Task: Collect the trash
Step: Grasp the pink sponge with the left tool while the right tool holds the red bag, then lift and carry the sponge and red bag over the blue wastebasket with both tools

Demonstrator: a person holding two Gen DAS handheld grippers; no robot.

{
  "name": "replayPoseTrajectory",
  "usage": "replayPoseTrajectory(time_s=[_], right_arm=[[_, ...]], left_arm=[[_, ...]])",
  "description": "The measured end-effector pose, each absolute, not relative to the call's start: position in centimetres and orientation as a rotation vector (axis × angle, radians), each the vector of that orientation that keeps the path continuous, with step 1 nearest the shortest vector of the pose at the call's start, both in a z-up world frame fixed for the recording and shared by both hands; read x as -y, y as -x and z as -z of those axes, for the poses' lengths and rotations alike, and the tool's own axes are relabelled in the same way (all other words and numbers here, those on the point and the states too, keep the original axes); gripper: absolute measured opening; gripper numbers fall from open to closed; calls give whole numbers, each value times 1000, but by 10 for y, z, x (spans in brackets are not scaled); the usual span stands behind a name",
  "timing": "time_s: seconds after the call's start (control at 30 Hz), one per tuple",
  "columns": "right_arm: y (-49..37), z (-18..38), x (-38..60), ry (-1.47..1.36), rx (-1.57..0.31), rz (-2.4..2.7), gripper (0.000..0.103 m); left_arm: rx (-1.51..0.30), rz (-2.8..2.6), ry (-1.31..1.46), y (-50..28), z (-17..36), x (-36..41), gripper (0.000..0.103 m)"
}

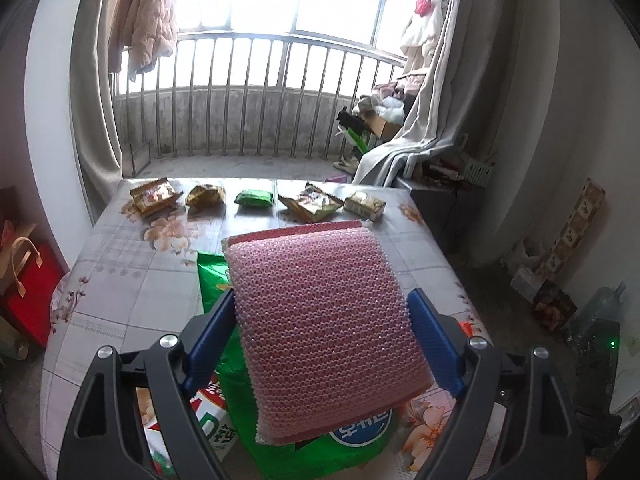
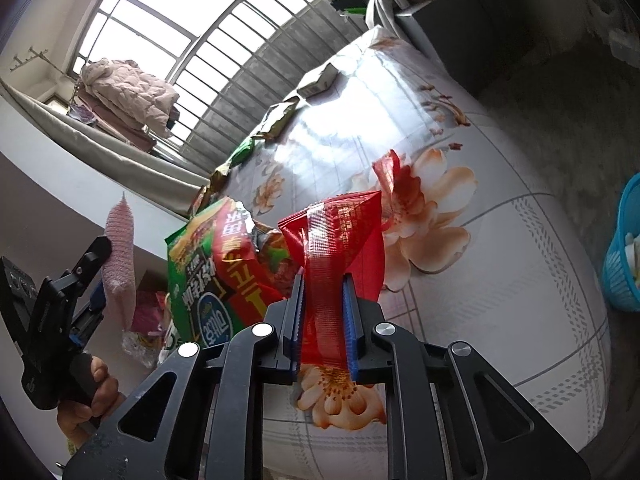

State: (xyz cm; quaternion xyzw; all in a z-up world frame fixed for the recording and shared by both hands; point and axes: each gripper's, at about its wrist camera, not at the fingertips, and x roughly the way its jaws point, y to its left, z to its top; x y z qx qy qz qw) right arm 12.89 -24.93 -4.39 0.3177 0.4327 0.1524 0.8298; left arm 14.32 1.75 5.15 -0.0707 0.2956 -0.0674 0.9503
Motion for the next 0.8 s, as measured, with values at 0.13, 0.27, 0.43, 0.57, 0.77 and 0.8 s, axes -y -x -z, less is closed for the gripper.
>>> replayPoseTrajectory(time_s=[0.13, 0.27, 0.43, 0.57, 0.77, 0.8], right_arm=[[-124, 36, 251, -671, -893, -332, 15], [-120, 26, 254, -679, -861, -342, 15], [-111, 16, 263, -709, -817, -355, 15], [-102, 9, 277, -730, -780, -344, 15], [-79, 2, 318, -783, -710, -290, 15], [-74, 2, 328, -795, -697, -268, 15]], left_arm=[[-579, 149, 154, -136, -61, -21, 83], [-558, 173, 170, -126, -71, -22, 83], [-541, 220, 168, -116, -84, -11, 83], [-536, 283, 158, -109, -93, 9, 83], [-576, 414, 150, -111, -95, 55, 83], [-585, 444, 148, -113, -95, 66, 83]])
